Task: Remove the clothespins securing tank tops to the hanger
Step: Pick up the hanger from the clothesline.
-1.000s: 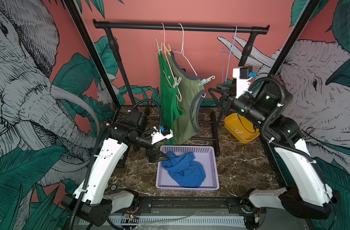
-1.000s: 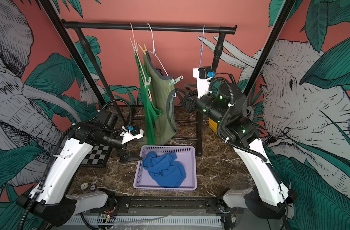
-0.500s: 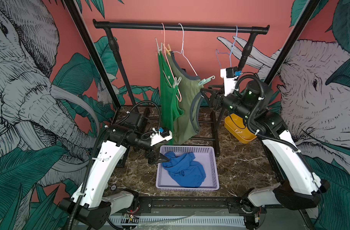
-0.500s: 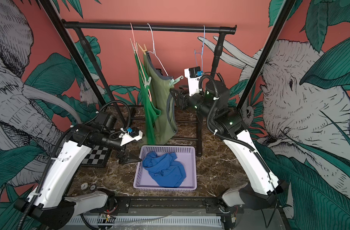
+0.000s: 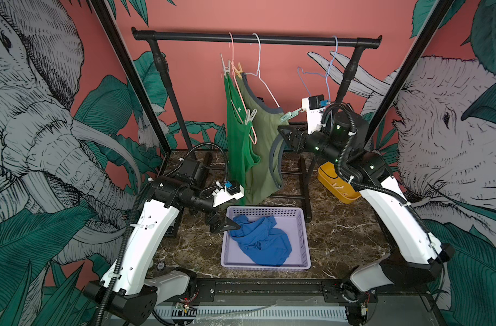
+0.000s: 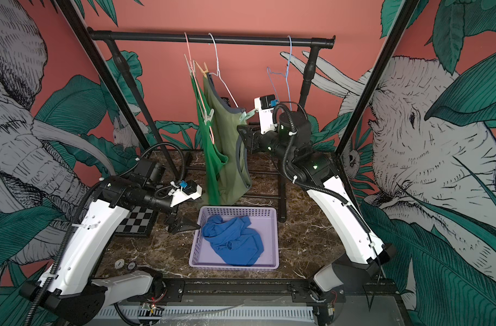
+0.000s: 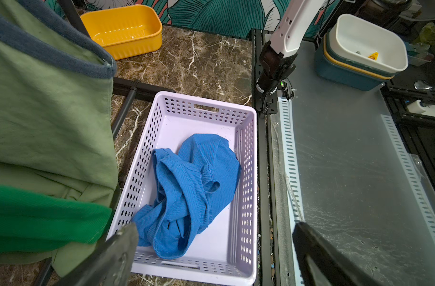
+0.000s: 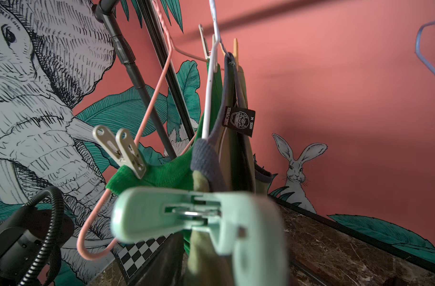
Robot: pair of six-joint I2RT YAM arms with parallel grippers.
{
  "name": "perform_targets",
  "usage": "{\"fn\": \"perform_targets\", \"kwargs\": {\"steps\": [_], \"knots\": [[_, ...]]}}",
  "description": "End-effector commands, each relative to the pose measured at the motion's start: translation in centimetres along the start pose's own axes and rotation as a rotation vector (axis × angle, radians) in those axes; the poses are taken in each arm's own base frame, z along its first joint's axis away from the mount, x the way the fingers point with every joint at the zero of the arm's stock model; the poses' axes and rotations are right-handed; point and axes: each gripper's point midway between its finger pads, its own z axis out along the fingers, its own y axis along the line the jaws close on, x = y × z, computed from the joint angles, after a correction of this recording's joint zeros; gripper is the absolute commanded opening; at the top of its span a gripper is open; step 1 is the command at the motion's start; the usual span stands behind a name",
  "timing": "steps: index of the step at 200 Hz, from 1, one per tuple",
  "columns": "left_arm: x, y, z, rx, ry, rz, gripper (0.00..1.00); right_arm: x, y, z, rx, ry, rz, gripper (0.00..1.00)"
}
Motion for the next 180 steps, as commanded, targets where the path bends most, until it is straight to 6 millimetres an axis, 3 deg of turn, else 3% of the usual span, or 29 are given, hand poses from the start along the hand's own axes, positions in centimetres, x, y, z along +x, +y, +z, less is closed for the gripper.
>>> {"fn": "perform_targets", "kwargs": {"steps": [1, 76, 107, 121, 180], "knots": [[-0.3, -0.8, -0.5, 0.004, -0.015, 0.03, 0.99, -1.4, 0.4, -0.1, -0.005, -0.038, 0.006, 0.41], [-0.4, -0.9, -0.7, 0.008, -0.01, 0.035, 0.99, -0.5, 0.4, 1.3, -0.023, -0.002, 0.015, 0.28], [-0.5, -0.9, -0.8, 0.005, -0.004, 0.039, 0.98, -0.7, 0.6, 1.7, -0.035, -0.002, 0.011, 0.13], [-0.5, -0.8, -0.9, 0.001, 0.002, 0.045, 0.99, -0.8, 0.8, 1.8, -0.042, -0.004, 0.008, 0.0], [-0.7, -0.7, -1.2, -0.01, 0.018, 0.044, 0.97, -2.5, 0.8, 1.7, -0.049, -0.092, -0.019, 0.0]]}}
